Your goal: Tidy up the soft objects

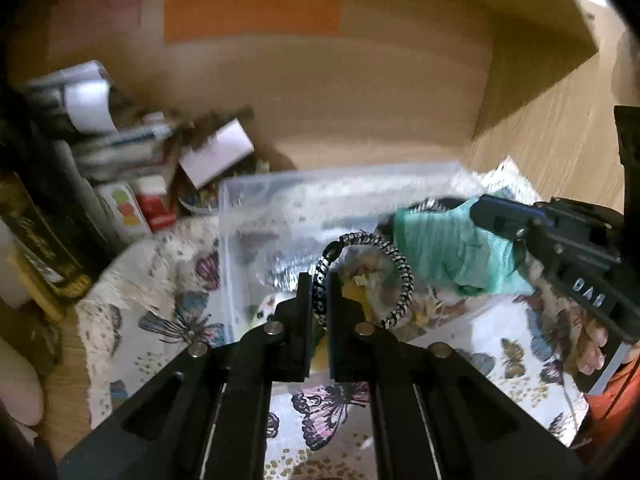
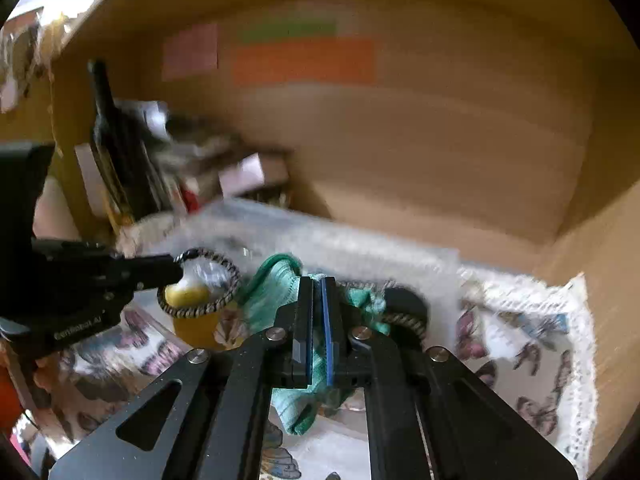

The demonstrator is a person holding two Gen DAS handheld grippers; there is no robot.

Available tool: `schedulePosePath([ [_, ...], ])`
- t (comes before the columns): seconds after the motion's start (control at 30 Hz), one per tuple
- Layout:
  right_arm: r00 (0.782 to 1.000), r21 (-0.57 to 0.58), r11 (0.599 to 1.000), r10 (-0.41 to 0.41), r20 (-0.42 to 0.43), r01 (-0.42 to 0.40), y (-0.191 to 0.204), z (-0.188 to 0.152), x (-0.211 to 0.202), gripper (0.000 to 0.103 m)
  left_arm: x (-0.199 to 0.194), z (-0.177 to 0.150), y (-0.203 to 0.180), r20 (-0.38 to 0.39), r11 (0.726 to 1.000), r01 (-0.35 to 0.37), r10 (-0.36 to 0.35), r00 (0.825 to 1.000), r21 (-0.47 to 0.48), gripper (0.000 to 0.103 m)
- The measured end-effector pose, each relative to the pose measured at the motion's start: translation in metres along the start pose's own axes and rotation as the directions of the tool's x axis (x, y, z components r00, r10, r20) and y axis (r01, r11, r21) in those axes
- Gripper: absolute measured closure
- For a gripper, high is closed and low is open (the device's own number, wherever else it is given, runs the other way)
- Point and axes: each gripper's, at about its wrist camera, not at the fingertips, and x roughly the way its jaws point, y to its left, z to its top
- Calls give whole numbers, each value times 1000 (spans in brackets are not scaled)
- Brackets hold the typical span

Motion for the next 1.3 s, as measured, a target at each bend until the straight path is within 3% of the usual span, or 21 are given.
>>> schedulePosePath([
  [0.13, 998, -13, 1000, 0, -69, -1, 1, -10, 19, 99, 10, -4, 2, -25, 1000, -1, 1, 1000, -5, 98],
  [0.2, 998, -15, 1000, -3, -64, 2, 0, -9, 14, 98, 7, -4, 1, -23, 1000, -2, 2, 1000, 1, 97],
  [0.3, 999, -6, 1000, 0, -48, -1, -2, -6, 7, 89, 0, -3, 1, -8, 1000, 0, 0, 1000, -3, 93],
  [0.43, 1000, 4, 1000, -8, -3, 8, -3, -2, -11, 70, -18, 3, -1, 37, 1000, 4, -3, 999, -6, 84],
  [0.53, 999, 7, 1000, -14, 46, 14, -2, 2, -31, 65, -38, 6, -4, 87, 1000, 4, -3, 996, -6, 77],
  [0.7, 987, 0, 1000, -23, 159, 24, 1, 10, -76, 56, -86, 9, -15, 193, 1000, 19, -18, 981, -3, 75],
  [0.77, 978, 3, 1000, -22, 206, 22, 3, 11, -96, 50, -102, 10, -21, 232, 1000, 11, -11, 973, 2, 69],
  [0.83, 970, 7, 1000, -23, 243, 22, 5, 11, -111, 44, -120, 8, -26, 276, 1000, 2, -3, 961, 2, 51],
  [0.97, 950, 16, 999, -32, 309, 29, 11, 5, -140, 23, -150, 0, -35, 348, 1000, 0, 1, 938, -4, 32],
  [1.03, 943, 22, 999, -34, 332, 28, 14, 3, -147, 19, -162, -5, -39, 375, 1000, -9, 12, 927, -10, 16],
  [1.1, 938, 31, 999, -32, 345, 23, 15, 0, -154, 17, -170, -9, -42, 397, 1000, -24, 26, 917, -11, 7],
  [1.2, 933, 47, 999, -39, 357, 24, 18, -4, -161, 9, -181, -16, -47, 427, 999, -49, 47, 903, -6, 3],
  [1.3, 931, 60, 998, -41, 363, 20, 18, -9, -167, 7, -187, -22, -51, 434, 998, -55, 49, 900, 1, 3],
])
